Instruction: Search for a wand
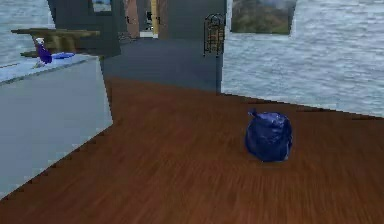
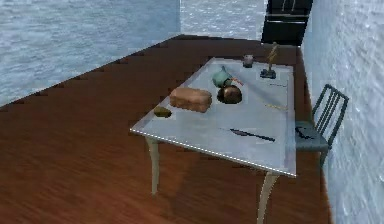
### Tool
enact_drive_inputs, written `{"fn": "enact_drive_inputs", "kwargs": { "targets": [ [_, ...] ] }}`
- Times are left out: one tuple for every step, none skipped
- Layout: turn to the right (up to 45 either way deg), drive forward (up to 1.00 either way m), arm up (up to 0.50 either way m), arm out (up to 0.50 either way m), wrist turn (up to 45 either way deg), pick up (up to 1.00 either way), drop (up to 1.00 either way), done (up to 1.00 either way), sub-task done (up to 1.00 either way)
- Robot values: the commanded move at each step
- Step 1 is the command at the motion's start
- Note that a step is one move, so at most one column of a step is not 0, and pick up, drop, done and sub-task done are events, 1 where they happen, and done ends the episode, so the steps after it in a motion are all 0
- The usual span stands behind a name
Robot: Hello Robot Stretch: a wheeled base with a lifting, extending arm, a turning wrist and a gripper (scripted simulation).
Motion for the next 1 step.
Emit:
{"fn": "enact_drive_inputs", "kwargs": {
  "targets": [
    [0.0, 1.0, 0.0, 0.0, 0.0, 0.0, 0.0, 0.0, 0.0]
  ]
}}
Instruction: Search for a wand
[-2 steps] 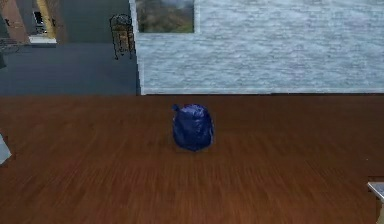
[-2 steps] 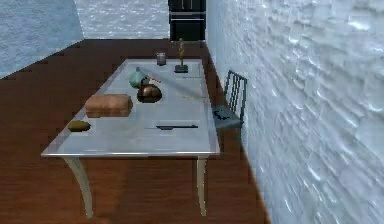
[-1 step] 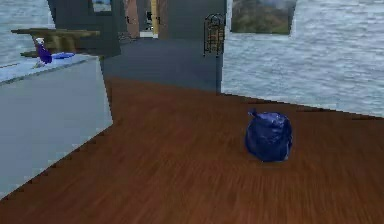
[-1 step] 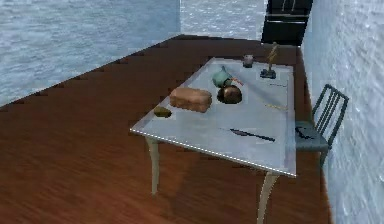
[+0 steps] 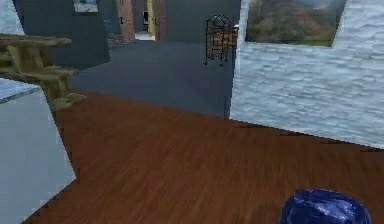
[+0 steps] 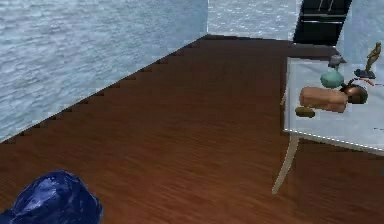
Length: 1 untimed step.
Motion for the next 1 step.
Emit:
{"fn": "enact_drive_inputs", "kwargs": {
  "targets": [
    [-6.0, 0.0, 0.0, 0.0, 0.0, 0.0, 0.0, 0.0, 0.0]
  ]
}}
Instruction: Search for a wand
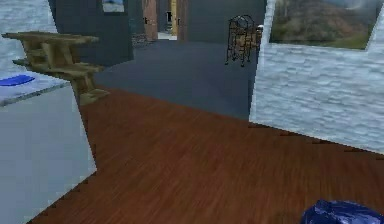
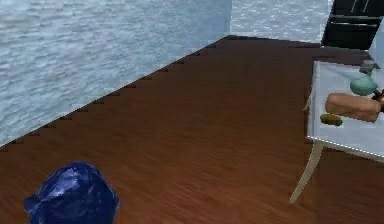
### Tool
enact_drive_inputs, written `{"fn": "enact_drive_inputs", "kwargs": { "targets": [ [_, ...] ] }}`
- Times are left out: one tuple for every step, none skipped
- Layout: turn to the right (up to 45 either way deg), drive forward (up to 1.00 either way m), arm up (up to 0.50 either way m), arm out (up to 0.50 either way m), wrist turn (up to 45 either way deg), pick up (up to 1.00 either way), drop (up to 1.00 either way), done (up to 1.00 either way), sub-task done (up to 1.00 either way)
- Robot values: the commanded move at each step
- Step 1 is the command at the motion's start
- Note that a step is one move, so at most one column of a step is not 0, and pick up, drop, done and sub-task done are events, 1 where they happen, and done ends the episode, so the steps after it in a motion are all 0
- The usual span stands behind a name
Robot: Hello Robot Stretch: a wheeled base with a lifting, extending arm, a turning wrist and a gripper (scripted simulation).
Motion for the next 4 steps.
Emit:
{"fn": "enact_drive_inputs", "kwargs": {
  "targets": [
    [0.0, 0.65, 0.0, 0.0, 0.0, 0.0, 0.0, 0.0, 0.0],
    [9.0, 0.0, 0.0, 0.0, 0.0, 0.0, 0.0, 0.0, 0.0],
    [0.0, 1.0, 0.0, 0.0, 0.0, 0.0, 0.0, 0.0, 0.0],
    [0.0, 0.85, 0.0, 0.0, 0.0, 0.0, 0.0, 0.0, 0.0]
  ]
}}
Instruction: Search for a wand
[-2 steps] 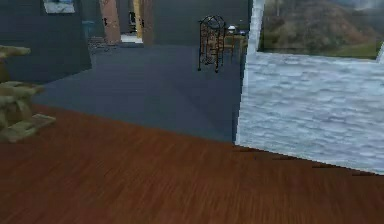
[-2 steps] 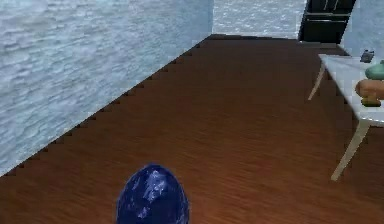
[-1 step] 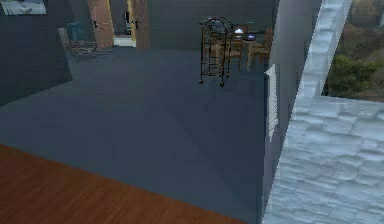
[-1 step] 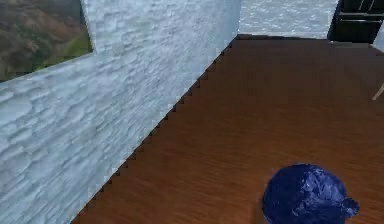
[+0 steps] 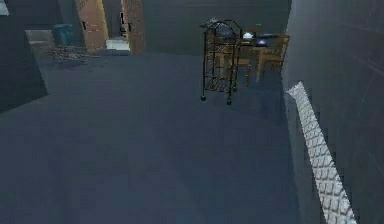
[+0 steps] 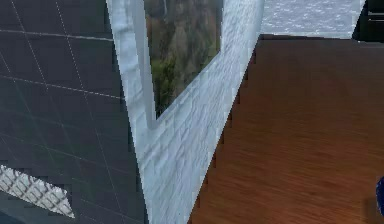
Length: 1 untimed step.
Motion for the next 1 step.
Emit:
{"fn": "enact_drive_inputs", "kwargs": {
  "targets": [
    [21.0, 0.0, 0.0, 0.0, 0.0, 0.0, 0.0, 0.0, 0.0]
  ]
}}
